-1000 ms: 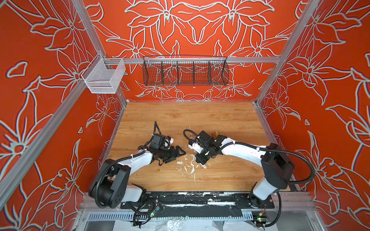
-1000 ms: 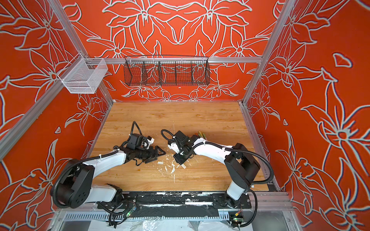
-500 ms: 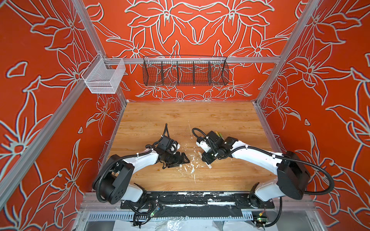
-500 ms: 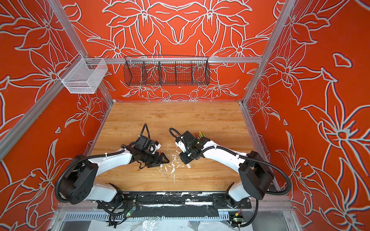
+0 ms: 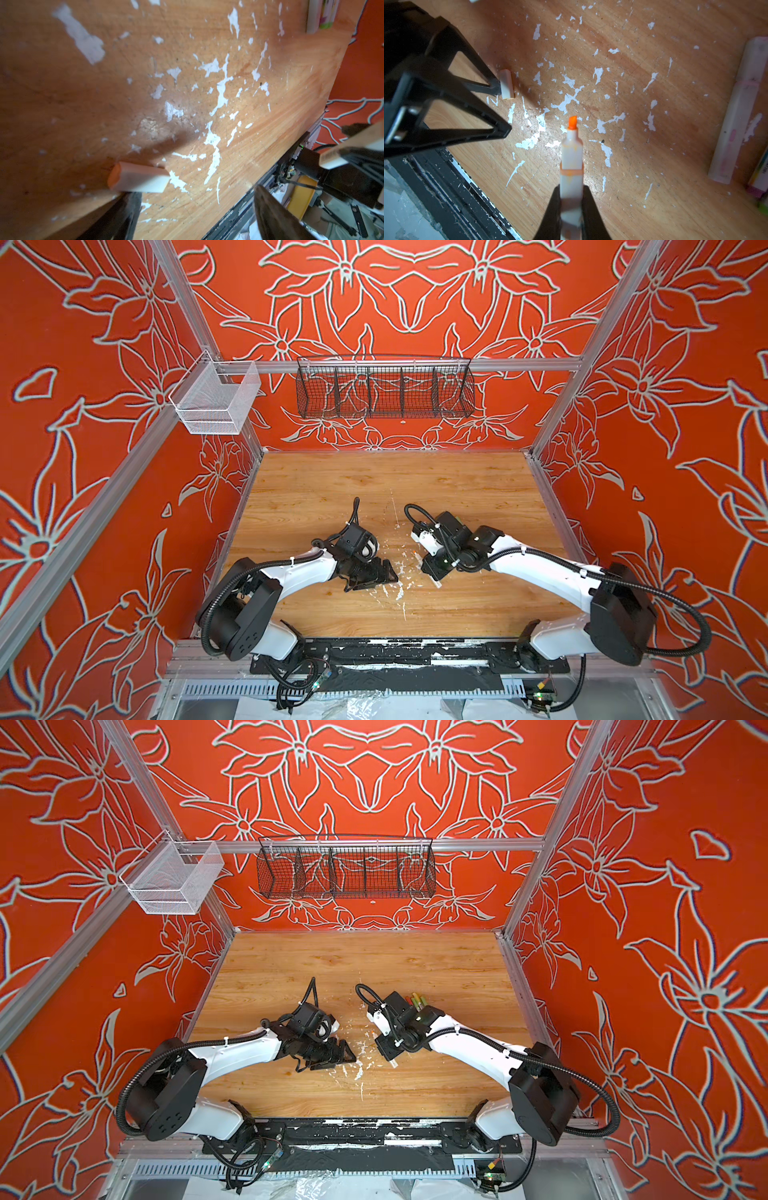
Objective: Insert the pens into the pen caps
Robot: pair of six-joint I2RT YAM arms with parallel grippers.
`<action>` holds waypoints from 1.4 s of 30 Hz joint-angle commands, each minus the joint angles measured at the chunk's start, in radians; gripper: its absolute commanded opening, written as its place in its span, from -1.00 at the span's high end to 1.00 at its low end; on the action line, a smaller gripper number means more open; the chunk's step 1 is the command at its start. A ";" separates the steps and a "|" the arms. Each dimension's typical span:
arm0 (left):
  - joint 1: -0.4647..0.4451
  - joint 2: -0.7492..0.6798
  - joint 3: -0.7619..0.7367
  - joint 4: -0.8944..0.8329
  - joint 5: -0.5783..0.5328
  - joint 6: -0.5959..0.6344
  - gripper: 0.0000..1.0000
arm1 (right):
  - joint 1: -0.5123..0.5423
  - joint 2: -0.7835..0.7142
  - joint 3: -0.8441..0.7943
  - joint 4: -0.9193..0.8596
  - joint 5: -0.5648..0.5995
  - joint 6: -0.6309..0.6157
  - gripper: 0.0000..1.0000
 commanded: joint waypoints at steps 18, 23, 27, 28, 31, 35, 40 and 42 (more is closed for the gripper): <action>-0.018 0.135 0.131 -0.282 -0.175 -0.044 -0.30 | 0.015 -0.023 -0.028 0.009 -0.109 -0.054 1.00; -0.043 0.193 0.170 -0.329 -0.223 -0.098 -0.18 | 0.017 -0.030 -0.036 0.016 -0.115 -0.053 1.00; -0.067 0.244 0.215 -0.368 -0.269 -0.178 -0.03 | 0.019 -0.046 -0.056 0.027 -0.121 -0.048 1.00; -0.072 0.257 0.224 -0.379 -0.279 -0.207 0.03 | 0.018 -0.051 -0.059 0.026 -0.121 -0.050 1.00; -0.096 0.283 0.239 -0.407 -0.321 -0.301 0.05 | 0.018 -0.069 -0.068 0.022 -0.122 -0.060 1.00; -0.104 0.321 0.264 -0.444 -0.358 -0.397 0.05 | 0.018 -0.097 -0.088 0.025 -0.119 -0.068 1.00; -0.105 0.364 0.295 -0.470 -0.388 -0.446 0.13 | 0.018 -0.151 -0.127 0.025 -0.114 -0.065 1.00; -0.105 0.381 0.302 -0.476 -0.396 -0.456 0.22 | 0.018 -0.179 -0.144 0.018 -0.114 -0.067 1.00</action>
